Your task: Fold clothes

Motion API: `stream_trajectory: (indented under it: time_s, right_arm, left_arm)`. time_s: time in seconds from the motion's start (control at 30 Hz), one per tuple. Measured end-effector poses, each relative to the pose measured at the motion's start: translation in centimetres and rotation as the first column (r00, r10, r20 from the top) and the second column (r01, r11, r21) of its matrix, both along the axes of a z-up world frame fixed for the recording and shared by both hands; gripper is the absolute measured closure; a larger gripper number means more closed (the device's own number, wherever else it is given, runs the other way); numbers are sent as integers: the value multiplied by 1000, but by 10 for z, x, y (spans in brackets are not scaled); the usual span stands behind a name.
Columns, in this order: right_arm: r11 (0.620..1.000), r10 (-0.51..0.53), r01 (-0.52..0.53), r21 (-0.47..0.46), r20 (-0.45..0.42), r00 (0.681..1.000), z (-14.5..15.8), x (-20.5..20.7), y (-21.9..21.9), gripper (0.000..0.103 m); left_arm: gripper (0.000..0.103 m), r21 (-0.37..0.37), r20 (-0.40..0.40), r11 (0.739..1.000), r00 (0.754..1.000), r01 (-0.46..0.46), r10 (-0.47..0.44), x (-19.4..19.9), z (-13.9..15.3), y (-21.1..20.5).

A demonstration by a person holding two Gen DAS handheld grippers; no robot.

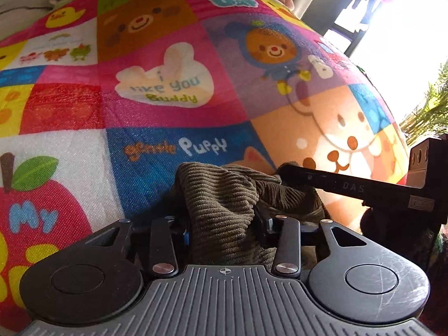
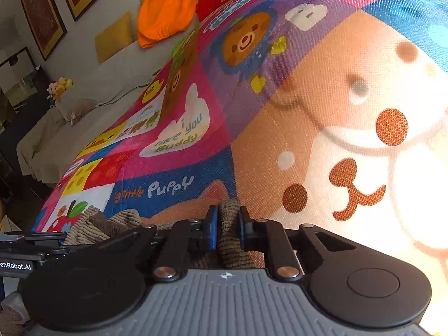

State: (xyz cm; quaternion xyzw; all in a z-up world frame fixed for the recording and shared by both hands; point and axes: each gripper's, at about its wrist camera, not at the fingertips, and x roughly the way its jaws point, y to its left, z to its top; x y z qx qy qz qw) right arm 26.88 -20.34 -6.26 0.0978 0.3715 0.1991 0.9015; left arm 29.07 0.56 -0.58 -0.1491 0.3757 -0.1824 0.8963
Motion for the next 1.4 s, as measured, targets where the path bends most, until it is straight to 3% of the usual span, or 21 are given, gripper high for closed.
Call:
stream_trajectory:
  time_s: [0.2,0.33,0.5,0.63,0.77,0.9,1.07,1.2,1.27,1.3,1.33,1.37,1.4]
  right_arm:
    - [1000,-17,18,-23,45,999,19,14,9,97]
    - [998,-44,38,45,140,989,64,19,5,98]
    - [993,-23,-9,116,271,962,119,-28,-9,98]
    - [988,21,-72,139,339,941,141,-97,-23,98]
    - [983,74,-130,131,367,927,140,-169,-34,98]
    - [983,110,-154,98,355,928,118,-230,-36,98]
    - [989,142,-148,1,283,948,69,-279,-28,98]
    - [984,168,-153,-86,214,962,29,-298,-18,97]
    - [980,181,-158,-119,209,961,21,-305,-18,96]
    - [979,181,-157,-127,207,962,20,-306,-20,93]
    - [979,181,-155,-135,204,962,20,-308,-22,92]
    - [978,180,-153,-143,201,963,20,-309,-24,91]
    - [978,173,-145,-149,201,964,20,-312,-28,90]
  left_arm:
    - [74,15,53,1000,998,15,-15,13,10,-2]
    - [76,-27,168,1000,986,0,4,13,54,12]
    - [77,-98,298,991,953,90,-57,-38,94,28]
    - [77,-81,373,978,916,191,-148,-100,104,28]
    - [76,-61,372,964,902,258,-218,-161,100,31]
    - [73,-11,357,954,893,298,-275,-211,84,30]
    - [68,138,308,938,886,318,-346,-246,44,22]
    - [58,218,260,912,881,346,-396,-270,25,23]
    - [49,190,240,908,879,373,-412,-281,23,32]
    - [41,169,239,908,878,383,-414,-285,23,38]
    - [20,126,242,913,881,388,-407,-289,24,45]
    - [8,82,245,916,883,392,-400,-293,25,52]
    - [2,37,247,917,886,396,-393,-297,27,60]
